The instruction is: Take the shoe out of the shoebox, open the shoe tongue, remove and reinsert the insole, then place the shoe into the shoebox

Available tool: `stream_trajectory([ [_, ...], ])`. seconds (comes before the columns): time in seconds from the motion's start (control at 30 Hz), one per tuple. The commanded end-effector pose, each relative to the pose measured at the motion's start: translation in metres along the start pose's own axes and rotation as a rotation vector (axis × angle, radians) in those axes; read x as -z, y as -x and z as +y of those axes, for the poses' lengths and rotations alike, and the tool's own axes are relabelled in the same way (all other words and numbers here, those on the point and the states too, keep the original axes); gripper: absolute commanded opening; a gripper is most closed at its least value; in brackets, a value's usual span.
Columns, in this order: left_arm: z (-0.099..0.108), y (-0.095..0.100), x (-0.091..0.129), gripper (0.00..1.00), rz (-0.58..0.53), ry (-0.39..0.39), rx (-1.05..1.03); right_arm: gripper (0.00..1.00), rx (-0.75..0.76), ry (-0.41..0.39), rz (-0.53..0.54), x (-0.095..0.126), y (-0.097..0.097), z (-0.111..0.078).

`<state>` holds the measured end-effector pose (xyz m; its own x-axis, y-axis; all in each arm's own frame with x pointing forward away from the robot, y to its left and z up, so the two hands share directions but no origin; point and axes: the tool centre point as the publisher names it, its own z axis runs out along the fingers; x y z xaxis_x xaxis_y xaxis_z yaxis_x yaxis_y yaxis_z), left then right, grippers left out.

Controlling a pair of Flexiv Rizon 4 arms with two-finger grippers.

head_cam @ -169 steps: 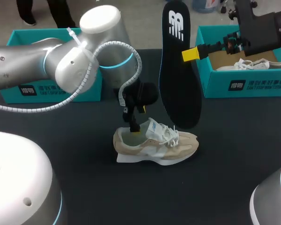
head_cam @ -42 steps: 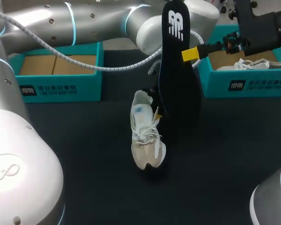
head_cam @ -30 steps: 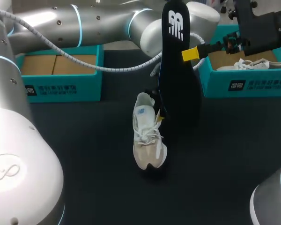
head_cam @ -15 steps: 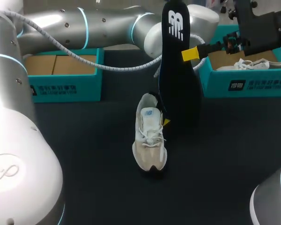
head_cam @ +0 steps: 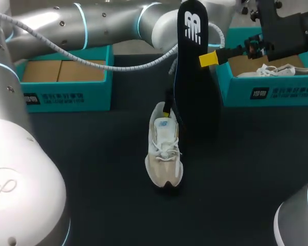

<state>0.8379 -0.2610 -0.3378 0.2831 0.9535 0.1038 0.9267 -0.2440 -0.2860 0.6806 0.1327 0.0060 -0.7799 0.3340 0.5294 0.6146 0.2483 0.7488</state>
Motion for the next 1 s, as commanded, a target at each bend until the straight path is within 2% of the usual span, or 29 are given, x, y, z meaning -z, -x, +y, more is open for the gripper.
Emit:
stream_trajectory([
  [0.03,-0.014,-0.014,0.021,1.0,-0.044,0.115,0.027,0.0,-0.001,-0.003,-0.001,-0.002,0.001,0.001],
  [0.13,-0.013,-0.017,0.034,1.0,-0.105,0.166,0.053,0.0,-0.001,-0.003,-0.001,-0.002,0.001,0.001],
  [0.27,-0.014,-0.029,0.055,1.0,-0.245,0.223,0.071,0.0,-0.001,-0.003,-0.001,-0.002,0.001,0.001],
  [0.77,-0.014,-0.029,0.055,1.0,-0.245,0.223,0.071,0.0,-0.001,-0.003,-0.001,-0.002,0.001,0.001],
  [0.87,-0.011,-0.03,0.059,1.0,-0.358,0.254,0.1,0.0,-0.001,-0.003,-0.001,-0.002,0.001,0.001],
  [1.0,-0.01,-0.03,0.07,1.0,-0.425,0.28,0.107,0.0,-0.038,-0.049,0.007,0.006,0.018,0.014],
])
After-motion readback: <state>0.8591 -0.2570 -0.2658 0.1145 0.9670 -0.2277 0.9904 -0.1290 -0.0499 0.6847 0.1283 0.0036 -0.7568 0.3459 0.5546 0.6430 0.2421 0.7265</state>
